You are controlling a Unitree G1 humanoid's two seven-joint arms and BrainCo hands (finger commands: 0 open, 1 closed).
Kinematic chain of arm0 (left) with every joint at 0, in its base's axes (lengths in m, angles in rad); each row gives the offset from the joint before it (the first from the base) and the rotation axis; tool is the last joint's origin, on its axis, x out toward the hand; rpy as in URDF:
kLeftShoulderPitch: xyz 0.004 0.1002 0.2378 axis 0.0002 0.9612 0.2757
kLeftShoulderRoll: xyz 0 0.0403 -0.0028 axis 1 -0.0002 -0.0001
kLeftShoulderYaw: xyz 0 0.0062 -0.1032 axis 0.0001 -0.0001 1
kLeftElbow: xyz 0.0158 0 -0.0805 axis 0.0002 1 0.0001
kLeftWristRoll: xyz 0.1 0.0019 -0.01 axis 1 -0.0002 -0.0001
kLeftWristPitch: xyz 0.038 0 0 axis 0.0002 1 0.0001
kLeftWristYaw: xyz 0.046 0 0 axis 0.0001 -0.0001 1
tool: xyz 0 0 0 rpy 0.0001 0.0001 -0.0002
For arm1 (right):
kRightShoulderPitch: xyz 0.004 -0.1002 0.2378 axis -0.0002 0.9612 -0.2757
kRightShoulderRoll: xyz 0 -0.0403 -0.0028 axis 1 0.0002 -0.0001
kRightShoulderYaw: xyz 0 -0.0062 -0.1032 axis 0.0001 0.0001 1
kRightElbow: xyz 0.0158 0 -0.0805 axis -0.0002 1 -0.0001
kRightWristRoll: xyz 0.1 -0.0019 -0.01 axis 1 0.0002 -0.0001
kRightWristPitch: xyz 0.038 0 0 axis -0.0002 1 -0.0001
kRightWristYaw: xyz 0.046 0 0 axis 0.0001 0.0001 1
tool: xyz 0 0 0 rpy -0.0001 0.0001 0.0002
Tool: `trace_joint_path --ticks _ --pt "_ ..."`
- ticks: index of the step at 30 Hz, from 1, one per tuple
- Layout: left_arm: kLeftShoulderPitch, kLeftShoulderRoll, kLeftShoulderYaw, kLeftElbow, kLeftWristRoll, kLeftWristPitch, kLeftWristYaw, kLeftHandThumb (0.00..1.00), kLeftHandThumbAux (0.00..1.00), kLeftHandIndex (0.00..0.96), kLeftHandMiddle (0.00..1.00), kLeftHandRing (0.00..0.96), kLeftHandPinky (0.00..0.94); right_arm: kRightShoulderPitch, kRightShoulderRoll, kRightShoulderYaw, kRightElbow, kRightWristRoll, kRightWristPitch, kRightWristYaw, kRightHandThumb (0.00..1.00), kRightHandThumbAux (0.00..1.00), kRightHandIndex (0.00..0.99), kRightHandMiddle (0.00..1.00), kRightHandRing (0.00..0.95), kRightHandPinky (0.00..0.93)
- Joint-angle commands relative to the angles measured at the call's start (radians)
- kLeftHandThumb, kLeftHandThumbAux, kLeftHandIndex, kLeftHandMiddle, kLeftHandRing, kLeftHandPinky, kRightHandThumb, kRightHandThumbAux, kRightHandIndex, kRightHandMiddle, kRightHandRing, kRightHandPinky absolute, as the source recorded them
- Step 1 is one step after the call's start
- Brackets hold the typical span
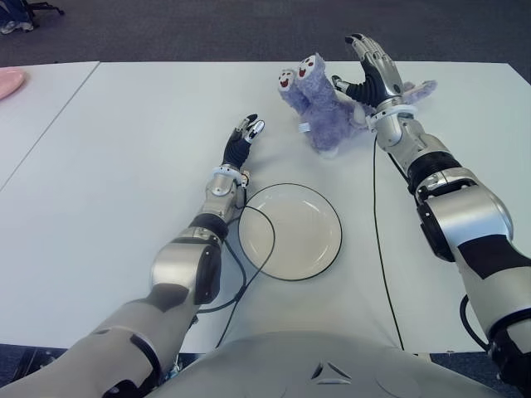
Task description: Put the doll into the plate.
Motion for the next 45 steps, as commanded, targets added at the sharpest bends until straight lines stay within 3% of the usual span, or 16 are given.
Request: trace_joint_path --ticks 1,6,26,33,45 --pt "0.159 -0.008 -0.005 0.111 0.018 0.118 -0.005 0.000 0.327 0.134 0.027 0.000 0.000 0.035 0.026 -0.008 0.013 0.022 -0.008 0.004 0.470 0.528 0.000 0.000 0.000 0.085" --pt "0.159 -0.009 -0.005 0.112 0.016 0.117 -0.004 0.000 0.322 0.135 0.030 0.000 0.000 0.038 0.029 0.003 0.005 0.011 -0.019 -0.011 0.497 0.528 0.004 0.000 0.000 0.117" --pt "0.159 -0.013 -0.001 0.112 0.012 0.126 -0.008 0.000 0.333 0.149 0.026 0.000 0.000 0.029 0.034 0.017 -0.001 0.005 -0.036 -0.030 0.545 0.533 0.000 0.000 0.000 0.102" --pt "0.158 -0.012 -0.004 0.112 0.015 0.131 -0.003 0.000 0.339 0.142 0.022 0.000 0.000 0.032 0.033 0.019 -0.009 0.004 -0.062 -0.041 0.449 0.512 0.000 0.000 0.000 0.039" --pt "0.159 -0.012 -0.008 0.113 0.018 0.134 -0.002 0.000 0.340 0.144 0.025 0.000 0.000 0.059 0.026 0.019 -0.033 0.007 -0.153 -0.066 0.315 0.504 0.000 0.000 0.000 0.035"
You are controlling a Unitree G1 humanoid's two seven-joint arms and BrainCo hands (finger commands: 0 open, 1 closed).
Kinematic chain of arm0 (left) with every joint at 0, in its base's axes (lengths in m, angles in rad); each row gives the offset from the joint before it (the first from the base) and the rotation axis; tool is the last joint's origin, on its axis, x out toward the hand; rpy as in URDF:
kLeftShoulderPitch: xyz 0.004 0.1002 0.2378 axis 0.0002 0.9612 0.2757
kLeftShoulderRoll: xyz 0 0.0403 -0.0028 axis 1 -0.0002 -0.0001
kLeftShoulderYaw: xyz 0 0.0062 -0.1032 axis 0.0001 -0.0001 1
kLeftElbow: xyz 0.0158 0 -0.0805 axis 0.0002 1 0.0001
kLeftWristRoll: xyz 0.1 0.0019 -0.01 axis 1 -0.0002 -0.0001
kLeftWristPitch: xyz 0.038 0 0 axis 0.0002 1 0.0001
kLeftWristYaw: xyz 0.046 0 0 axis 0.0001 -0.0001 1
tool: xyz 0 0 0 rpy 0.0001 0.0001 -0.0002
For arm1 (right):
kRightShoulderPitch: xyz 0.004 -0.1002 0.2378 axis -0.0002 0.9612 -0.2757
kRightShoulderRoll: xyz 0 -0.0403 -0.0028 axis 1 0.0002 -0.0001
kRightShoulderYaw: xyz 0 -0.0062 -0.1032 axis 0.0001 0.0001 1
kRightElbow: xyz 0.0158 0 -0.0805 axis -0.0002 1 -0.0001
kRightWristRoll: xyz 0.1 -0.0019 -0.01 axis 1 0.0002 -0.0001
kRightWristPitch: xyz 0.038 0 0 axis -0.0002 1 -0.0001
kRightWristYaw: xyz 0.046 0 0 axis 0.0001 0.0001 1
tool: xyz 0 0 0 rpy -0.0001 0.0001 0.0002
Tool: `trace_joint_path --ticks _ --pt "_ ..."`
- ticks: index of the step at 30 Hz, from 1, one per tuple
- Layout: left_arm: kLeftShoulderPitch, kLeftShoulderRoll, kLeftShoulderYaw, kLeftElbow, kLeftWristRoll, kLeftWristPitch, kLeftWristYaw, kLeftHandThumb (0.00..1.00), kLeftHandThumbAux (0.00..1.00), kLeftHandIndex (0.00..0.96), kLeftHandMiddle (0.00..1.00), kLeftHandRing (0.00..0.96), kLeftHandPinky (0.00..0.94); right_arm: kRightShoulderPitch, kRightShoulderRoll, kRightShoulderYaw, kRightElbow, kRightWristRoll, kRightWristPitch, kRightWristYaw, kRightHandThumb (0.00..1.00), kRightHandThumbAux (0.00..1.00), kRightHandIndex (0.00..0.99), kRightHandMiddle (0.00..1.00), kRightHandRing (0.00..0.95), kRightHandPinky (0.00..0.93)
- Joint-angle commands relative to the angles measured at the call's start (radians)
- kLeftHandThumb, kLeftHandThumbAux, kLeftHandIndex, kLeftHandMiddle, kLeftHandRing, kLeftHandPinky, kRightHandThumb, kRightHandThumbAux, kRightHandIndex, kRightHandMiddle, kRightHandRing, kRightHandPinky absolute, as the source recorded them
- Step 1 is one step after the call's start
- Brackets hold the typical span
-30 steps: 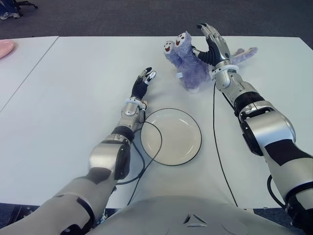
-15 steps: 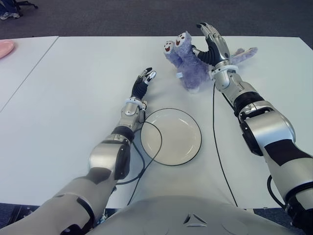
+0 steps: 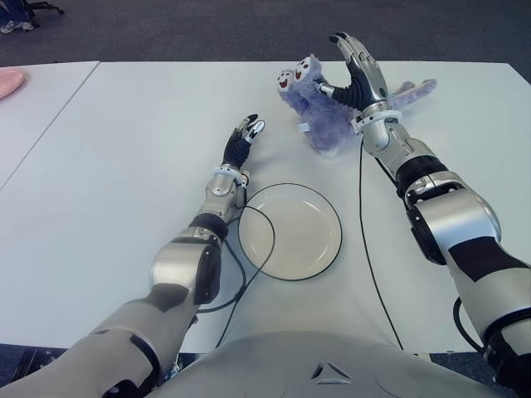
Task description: Put the doll into the plate.
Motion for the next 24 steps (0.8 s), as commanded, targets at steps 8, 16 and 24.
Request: trace_joint_path --ticks 8,16,24 --pt "0.160 -0.012 -0.011 0.112 0.022 0.131 0.002 0.000 0.331 0.154 0.026 0.000 0.000 0.054 -0.003 0.005 -0.022 0.005 -0.080 -0.012 0.294 0.507 0.000 0.000 0.000 0.018" --pt "0.161 -0.010 -0.014 0.112 0.023 0.134 0.000 0.000 0.325 0.158 0.025 0.000 0.000 0.080 -0.009 0.000 -0.054 0.008 -0.155 -0.029 0.311 0.518 0.000 0.000 0.000 0.023" --pt "0.161 -0.011 -0.014 0.112 0.023 0.132 0.001 0.000 0.332 0.165 0.026 0.000 0.000 0.095 -0.017 0.004 -0.071 0.002 -0.167 -0.023 0.344 0.519 0.000 0.000 0.000 0.042"
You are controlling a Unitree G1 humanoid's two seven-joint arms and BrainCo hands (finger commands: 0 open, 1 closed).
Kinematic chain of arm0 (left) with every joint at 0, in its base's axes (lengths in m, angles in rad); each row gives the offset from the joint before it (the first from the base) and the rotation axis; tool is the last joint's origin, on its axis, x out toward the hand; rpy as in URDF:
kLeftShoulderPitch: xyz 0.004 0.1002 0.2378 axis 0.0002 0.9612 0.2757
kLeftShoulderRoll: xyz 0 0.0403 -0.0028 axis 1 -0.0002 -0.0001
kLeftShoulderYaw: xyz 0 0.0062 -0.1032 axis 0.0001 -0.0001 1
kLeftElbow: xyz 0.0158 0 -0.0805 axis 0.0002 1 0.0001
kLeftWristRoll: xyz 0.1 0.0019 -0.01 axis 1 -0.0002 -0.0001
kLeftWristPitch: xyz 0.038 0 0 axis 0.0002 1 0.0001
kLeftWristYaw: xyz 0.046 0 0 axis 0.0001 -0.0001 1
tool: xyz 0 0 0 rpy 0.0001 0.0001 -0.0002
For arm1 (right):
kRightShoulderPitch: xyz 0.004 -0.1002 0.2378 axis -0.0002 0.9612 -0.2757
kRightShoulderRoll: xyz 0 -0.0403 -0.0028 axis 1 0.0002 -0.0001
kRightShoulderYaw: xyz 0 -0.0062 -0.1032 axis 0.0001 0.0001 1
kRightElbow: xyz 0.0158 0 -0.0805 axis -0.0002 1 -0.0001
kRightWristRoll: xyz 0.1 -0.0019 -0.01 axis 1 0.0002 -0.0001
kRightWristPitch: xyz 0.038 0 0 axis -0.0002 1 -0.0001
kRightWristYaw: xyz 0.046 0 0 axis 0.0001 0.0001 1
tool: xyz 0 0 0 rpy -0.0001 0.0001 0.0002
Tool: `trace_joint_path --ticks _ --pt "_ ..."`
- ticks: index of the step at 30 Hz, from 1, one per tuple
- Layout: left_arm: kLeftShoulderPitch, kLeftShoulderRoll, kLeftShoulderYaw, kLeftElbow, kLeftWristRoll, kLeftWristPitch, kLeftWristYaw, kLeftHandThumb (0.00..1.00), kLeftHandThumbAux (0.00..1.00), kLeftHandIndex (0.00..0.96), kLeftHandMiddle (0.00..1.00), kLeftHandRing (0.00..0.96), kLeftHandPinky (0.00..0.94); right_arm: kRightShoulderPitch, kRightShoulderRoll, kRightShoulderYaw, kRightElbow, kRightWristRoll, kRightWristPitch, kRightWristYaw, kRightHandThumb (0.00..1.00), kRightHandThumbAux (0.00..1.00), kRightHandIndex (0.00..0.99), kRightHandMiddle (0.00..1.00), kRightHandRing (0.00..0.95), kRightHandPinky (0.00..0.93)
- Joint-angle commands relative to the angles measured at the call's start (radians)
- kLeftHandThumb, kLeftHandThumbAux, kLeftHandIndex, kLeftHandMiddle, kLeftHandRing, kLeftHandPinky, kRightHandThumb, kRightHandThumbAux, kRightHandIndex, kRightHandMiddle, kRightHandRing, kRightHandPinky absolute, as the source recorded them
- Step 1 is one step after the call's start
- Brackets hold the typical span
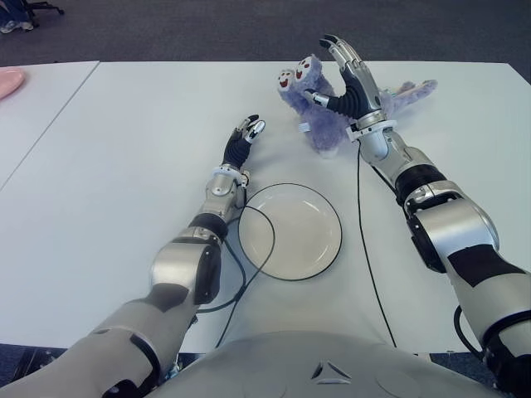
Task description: Put the doll into the plate.
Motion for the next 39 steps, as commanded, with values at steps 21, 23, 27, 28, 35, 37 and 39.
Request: trace_joint_path --ticks 21,23,27,28,35,37,39 --pt "0.161 -0.009 -0.013 0.112 0.029 0.133 0.006 0.000 0.330 0.160 0.024 0.000 0.000 0.040 0.007 0.003 0.006 0.010 0.021 0.038 0.388 0.503 0.000 0.000 0.000 0.063" --pt "0.161 -0.008 -0.013 0.112 0.030 0.134 0.005 0.000 0.328 0.153 0.022 0.000 0.000 0.038 0.010 0.001 0.009 0.014 0.027 0.046 0.384 0.501 0.000 0.000 0.000 0.069" --pt "0.162 -0.008 -0.011 0.112 0.030 0.129 0.000 0.000 0.324 0.149 0.021 0.000 0.000 0.019 0.031 -0.004 0.040 0.020 0.071 0.068 0.377 0.497 0.000 0.000 0.000 0.075" --pt "0.162 -0.008 -0.011 0.112 0.029 0.128 0.000 0.000 0.324 0.148 0.020 0.000 0.000 0.016 0.035 -0.004 0.046 0.020 0.081 0.071 0.374 0.496 0.000 0.000 0.000 0.074" --pt "0.165 -0.005 -0.009 0.112 0.028 0.122 0.001 0.000 0.331 0.144 0.019 0.000 0.000 -0.004 0.063 -0.006 0.086 0.018 0.171 0.080 0.386 0.491 0.000 0.000 0.000 0.069" --pt "0.166 -0.006 -0.009 0.112 0.028 0.122 0.002 0.000 0.333 0.144 0.018 0.000 0.000 -0.006 0.067 -0.007 0.090 0.018 0.185 0.079 0.388 0.490 0.000 0.000 0.000 0.061" --pt "0.166 -0.007 -0.010 0.112 0.028 0.123 0.003 0.000 0.335 0.143 0.017 0.000 0.000 -0.007 0.069 -0.009 0.093 0.020 0.196 0.079 0.386 0.489 0.000 0.000 0.000 0.049"
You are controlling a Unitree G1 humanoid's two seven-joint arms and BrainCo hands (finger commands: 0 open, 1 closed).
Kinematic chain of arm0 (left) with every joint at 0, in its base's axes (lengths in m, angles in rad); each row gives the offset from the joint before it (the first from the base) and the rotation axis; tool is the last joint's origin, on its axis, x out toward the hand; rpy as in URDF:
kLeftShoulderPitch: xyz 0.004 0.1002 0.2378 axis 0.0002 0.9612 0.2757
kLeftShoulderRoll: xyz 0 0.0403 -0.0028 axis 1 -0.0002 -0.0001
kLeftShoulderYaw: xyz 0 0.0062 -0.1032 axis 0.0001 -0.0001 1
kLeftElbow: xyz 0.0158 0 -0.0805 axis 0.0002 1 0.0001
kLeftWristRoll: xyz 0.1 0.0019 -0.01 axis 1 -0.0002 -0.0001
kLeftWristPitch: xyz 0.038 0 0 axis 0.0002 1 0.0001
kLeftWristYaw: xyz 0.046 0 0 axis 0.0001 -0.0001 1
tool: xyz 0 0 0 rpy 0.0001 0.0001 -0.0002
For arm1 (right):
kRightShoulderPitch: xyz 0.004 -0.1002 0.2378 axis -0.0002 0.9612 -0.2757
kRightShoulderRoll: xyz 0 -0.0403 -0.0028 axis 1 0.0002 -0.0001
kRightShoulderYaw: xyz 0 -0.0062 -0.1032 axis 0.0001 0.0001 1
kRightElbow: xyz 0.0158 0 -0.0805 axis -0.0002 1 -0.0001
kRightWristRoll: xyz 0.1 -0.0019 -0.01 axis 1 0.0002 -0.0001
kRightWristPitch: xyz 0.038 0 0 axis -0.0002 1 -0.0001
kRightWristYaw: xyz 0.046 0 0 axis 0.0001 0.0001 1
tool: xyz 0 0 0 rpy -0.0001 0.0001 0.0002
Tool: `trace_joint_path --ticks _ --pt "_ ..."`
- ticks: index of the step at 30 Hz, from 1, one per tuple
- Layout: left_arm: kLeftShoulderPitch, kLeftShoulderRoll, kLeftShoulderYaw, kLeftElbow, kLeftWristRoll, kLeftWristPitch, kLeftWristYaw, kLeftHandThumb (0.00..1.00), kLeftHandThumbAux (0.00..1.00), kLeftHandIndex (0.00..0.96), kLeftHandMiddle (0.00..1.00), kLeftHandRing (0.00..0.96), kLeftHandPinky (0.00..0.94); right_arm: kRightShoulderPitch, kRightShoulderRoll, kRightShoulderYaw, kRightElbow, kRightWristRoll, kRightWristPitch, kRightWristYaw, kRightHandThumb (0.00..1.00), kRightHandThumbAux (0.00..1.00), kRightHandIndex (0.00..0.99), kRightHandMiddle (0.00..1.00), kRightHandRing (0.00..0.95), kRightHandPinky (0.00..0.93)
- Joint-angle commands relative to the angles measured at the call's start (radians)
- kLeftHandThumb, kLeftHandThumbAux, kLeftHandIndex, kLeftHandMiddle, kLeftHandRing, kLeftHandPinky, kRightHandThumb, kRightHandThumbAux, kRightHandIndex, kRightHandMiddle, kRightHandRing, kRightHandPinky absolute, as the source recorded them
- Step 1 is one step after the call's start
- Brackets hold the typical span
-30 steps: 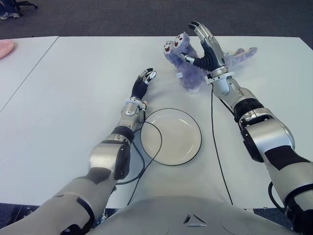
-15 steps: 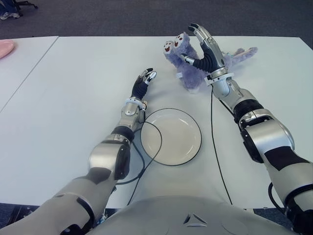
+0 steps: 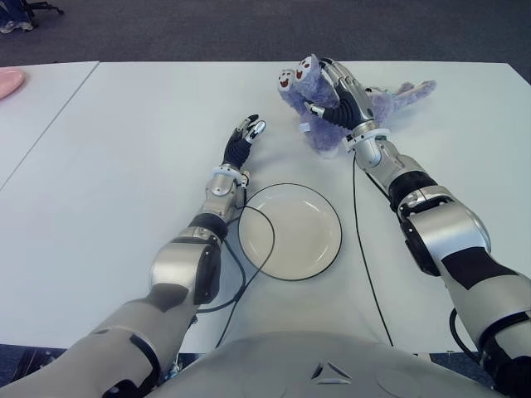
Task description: Put the doll into the plate.
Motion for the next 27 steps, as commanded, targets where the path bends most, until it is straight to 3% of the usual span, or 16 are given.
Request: trace_joint_path --ticks 1,17,27 --pt "0.166 -0.008 -0.009 0.112 0.020 0.123 0.003 0.000 0.335 0.142 0.016 0.000 0.000 -0.016 0.019 -0.007 0.028 0.016 0.061 0.014 0.383 0.489 0.000 0.000 0.000 0.047" --pt "0.166 -0.014 -0.009 0.111 0.022 0.106 0.014 0.000 0.326 0.166 0.037 0.000 0.000 -0.025 0.037 -0.023 0.042 0.033 0.099 0.012 0.362 0.504 0.000 0.000 0.000 0.092" --pt "0.166 -0.016 -0.008 0.111 0.022 0.103 0.014 0.000 0.320 0.157 0.040 0.001 0.000 -0.031 0.068 -0.032 0.062 0.048 0.161 0.054 0.362 0.500 0.000 0.000 0.000 0.041"
